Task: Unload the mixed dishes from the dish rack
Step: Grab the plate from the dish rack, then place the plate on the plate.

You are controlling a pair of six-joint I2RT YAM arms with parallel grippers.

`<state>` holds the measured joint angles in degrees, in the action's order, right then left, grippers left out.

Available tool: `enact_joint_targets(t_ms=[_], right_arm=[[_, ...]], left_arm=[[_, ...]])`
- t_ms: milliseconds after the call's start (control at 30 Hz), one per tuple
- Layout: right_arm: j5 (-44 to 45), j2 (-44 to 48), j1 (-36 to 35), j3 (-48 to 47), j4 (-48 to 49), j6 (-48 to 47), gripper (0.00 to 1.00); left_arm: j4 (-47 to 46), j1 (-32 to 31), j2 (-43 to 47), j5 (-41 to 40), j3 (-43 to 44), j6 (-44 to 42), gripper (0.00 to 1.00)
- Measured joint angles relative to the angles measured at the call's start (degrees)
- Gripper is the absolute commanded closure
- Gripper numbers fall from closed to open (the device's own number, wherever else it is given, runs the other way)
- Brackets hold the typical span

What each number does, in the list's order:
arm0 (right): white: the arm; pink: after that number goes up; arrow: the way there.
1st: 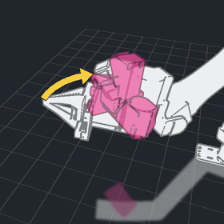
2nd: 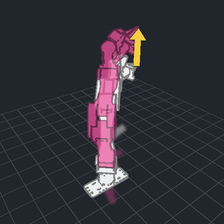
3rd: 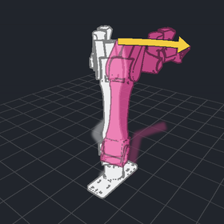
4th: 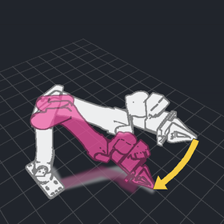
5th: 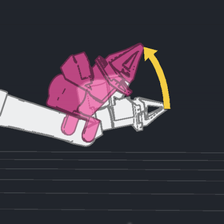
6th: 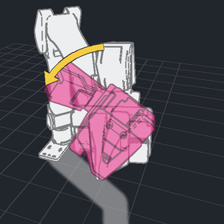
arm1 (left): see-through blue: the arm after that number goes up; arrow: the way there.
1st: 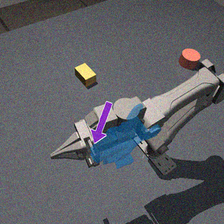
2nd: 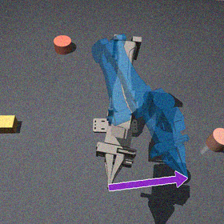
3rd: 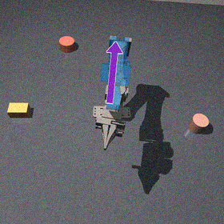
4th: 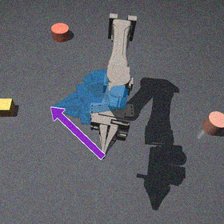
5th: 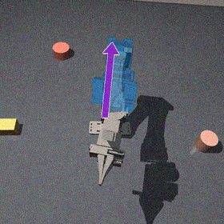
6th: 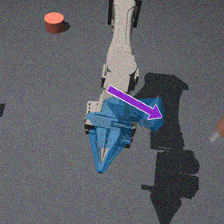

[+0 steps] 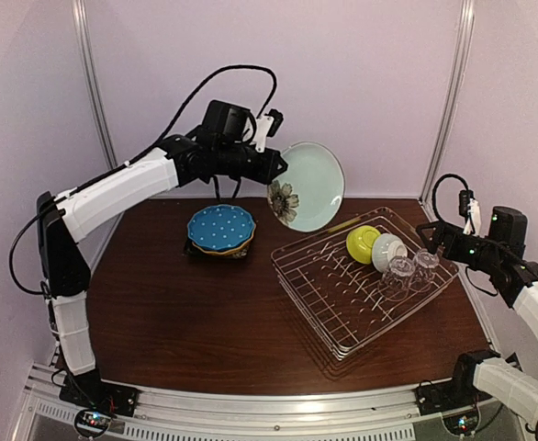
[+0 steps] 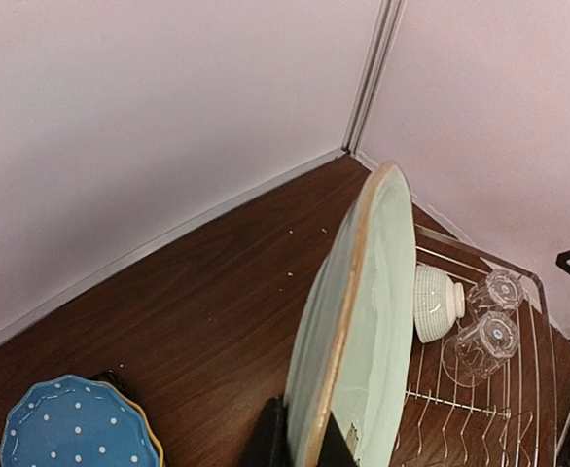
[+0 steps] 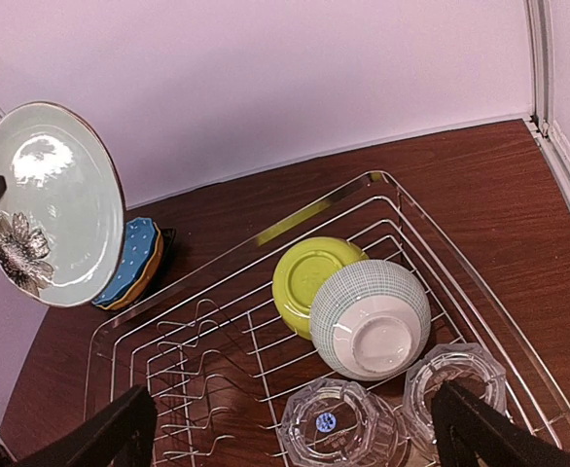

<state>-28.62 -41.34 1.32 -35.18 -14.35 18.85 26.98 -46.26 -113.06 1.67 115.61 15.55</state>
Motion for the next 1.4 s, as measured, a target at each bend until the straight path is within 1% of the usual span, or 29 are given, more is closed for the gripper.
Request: enact_joint_targets(t_ms=[133, 233, 433, 533, 733, 900, 1000, 1133, 1400], right_arm=[[-0.02, 0.0, 0.0, 0.0, 0.0, 0.0, 0.0], [-0.02, -0.02, 0.0, 0.0, 0.0, 0.0, 0.0], [-0.04, -0.02, 0.0, -0.02, 0.0, 0.0, 0.0], [-0.04, -0.09, 0.0, -0.02, 0.0, 0.0, 0.0], [-0.07, -0.81, 0.0, -0.02, 0.09, 0.26, 0.0], [-0.09, -0.9, 0.0, -0.02, 0.26, 0.61, 0.0], [-0.09, -0.94, 0.0, -0.02, 0.26, 0.59, 0.0], [-0.07, -0.94, 0.0, -0.02, 0.24, 0.59, 0.0], [-0.07, -0.94, 0.0, -0.02, 0.24, 0.59, 0.0]], left_arm=[[-3.37, 5.7, 4.59, 4.74, -5.38, 4.66, 1.0], [-6.36, 9.84, 7.43, 6.86, -9.73, 7.87, 1.0], [-13.75, 19.17, 12.7, 11.34, -22.99, 15.87, 1.0], [-16.72, 23.98, 14.14, 13.66, -29.75, 19.78, 1.0], [-21.11, 31.36, 14.27, 16.35, -38.25, 25.51, 1.0], [-25.33, 34.49, 14.21, 18.91, -42.45, 29.83, 1.0], [-27.23, 35.5, 13.84, 20.26, -43.45, 31.85, 1.0], [-30.42, 35.85, 12.22, 21.27, -43.71, 33.77, 1.0], [-31.58, 35.82, 9.01, 21.57, -44.09, 34.6, 1.0]])
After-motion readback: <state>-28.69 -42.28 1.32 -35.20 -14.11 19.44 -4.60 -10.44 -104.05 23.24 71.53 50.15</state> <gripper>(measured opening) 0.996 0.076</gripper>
